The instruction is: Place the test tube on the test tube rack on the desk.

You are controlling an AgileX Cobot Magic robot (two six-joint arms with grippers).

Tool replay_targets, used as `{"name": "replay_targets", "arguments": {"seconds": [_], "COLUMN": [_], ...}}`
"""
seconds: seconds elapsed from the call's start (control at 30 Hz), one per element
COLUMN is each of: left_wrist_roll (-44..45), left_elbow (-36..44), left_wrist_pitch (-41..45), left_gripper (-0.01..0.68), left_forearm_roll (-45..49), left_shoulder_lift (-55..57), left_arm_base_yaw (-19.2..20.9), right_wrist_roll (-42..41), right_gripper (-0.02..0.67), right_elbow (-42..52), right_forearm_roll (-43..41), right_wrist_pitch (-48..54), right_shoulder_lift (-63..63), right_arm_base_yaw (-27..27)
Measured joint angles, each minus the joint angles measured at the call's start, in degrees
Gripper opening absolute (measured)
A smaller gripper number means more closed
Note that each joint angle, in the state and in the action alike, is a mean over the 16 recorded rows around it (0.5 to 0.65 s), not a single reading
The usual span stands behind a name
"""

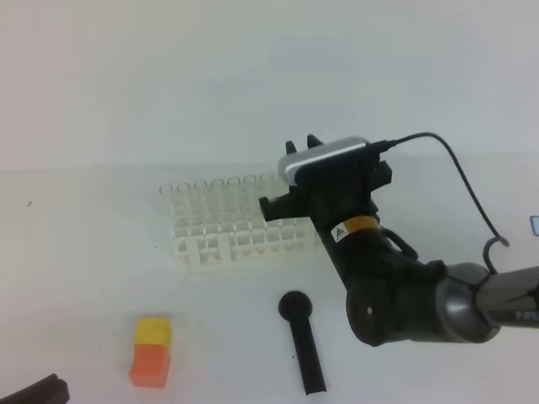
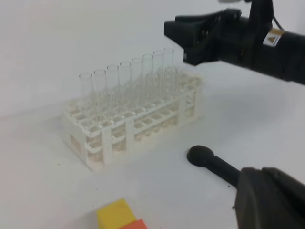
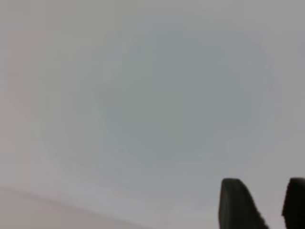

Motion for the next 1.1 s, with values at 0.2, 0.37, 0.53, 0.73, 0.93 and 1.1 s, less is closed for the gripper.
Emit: {"name": "replay_targets", "arguments": {"seconds": [0.2, 0.37, 0.53, 0.73, 0.93, 1.1], "left_wrist_roll": [0.00, 0.00, 0.00, 0.00, 0.00, 0.00], "left_elbow": [0.00, 0.00, 0.00, 0.00, 0.00, 0.00], "left_wrist_pitch": [-0.04, -0.01, -0.06, 0.02, 0.13, 0.27], "left_gripper": [-0.001, -0.001, -0.001, -0.001, -0.001, -0.001], "left_forearm_roll": [0.00, 0.00, 0.00, 0.00, 0.00, 0.00], "left_shoulder_lift": [0.00, -0.26, -1.01, -2.25, -3.12, -3.31], "left_arm_base_yaw": [0.57, 3.78, 11.57, 25.03, 36.94, 41.99], "right_wrist_roll": [-2.62, -7.39, -12.94, -17.84, -19.32, -20.81], "right_gripper": [0.237, 0.214, 0.148, 0.060, 0.006, 0.000], "right_elbow": [0.00, 0.04, 0.59, 1.82, 3.07, 4.24], "right_forearm_roll": [1.09, 5.29, 10.56, 15.70, 16.40, 15.37], "right_wrist_pitch": [-0.12, -0.35, -0.20, 0.82, 2.63, 2.76], "right_shoulder_lift": [-3.50, -5.64, -6.70, -6.54, -5.33, -5.84], "right_arm_base_yaw": [0.00, 0.00, 0.00, 0.00, 0.27, 1.33]}}
